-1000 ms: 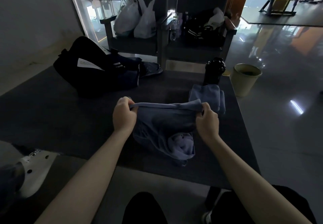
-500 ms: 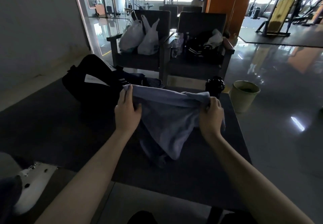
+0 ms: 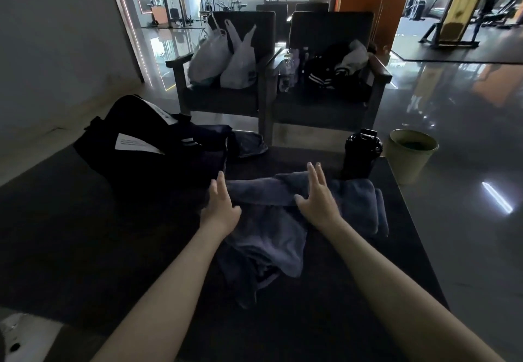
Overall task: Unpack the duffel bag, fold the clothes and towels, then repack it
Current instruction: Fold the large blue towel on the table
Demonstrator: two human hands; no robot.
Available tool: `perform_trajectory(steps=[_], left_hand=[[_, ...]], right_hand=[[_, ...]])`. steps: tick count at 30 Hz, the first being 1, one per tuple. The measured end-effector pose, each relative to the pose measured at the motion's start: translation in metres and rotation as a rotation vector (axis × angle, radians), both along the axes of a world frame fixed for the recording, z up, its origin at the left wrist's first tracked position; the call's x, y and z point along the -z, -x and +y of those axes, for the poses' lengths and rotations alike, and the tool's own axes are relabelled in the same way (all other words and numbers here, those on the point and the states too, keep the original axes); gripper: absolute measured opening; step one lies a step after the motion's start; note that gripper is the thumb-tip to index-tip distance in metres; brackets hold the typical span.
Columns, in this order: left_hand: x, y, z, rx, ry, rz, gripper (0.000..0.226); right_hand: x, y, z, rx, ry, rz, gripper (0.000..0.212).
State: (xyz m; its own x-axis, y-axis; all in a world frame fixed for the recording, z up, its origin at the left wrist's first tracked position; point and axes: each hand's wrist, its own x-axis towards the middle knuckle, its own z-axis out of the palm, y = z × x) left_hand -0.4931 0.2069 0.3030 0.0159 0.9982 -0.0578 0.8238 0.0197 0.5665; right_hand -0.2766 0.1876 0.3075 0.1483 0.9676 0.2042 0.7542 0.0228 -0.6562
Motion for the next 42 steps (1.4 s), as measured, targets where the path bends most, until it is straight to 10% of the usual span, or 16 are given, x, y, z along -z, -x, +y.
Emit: perform_trajectory(steps=[4,8,16,23,33,38,42], left_hand=[[0.028,0.003,-0.012,-0.031,0.01,0.064,0.05],[0.051,0.013,-0.032,-0.008,-0.066,0.154,0.023],[0.077,0.028,-0.082,0.264,-0.022,0.273,0.056],[0.072,0.038,-0.098,0.258,-0.126,0.241,0.013],[0.026,0.064,-0.123,0.193,0.071,-0.003,0.014],[0.031,0.054,-0.141,0.21,-0.362,0.226,0.009],[0.057,0.03,-0.153,0.473,-0.146,0.431,0.042]], right_hand=[[0.032,0.016,-0.026,-0.011,0.049,-0.189,0.039],[0.056,0.032,-0.057,-0.197,0.366,-0.334,0.051],[0.07,0.03,-0.06,-0.108,0.303,-0.37,0.041],[0.064,0.03,-0.076,0.067,0.132,-0.435,0.02],[0.034,0.02,-0.081,0.272,-0.082,0.054,0.023],[0.053,0.035,-0.124,0.034,-0.207,-0.25,0.004],[0.081,0.039,-0.151,-0.16,-0.037,-0.491,0.024]])
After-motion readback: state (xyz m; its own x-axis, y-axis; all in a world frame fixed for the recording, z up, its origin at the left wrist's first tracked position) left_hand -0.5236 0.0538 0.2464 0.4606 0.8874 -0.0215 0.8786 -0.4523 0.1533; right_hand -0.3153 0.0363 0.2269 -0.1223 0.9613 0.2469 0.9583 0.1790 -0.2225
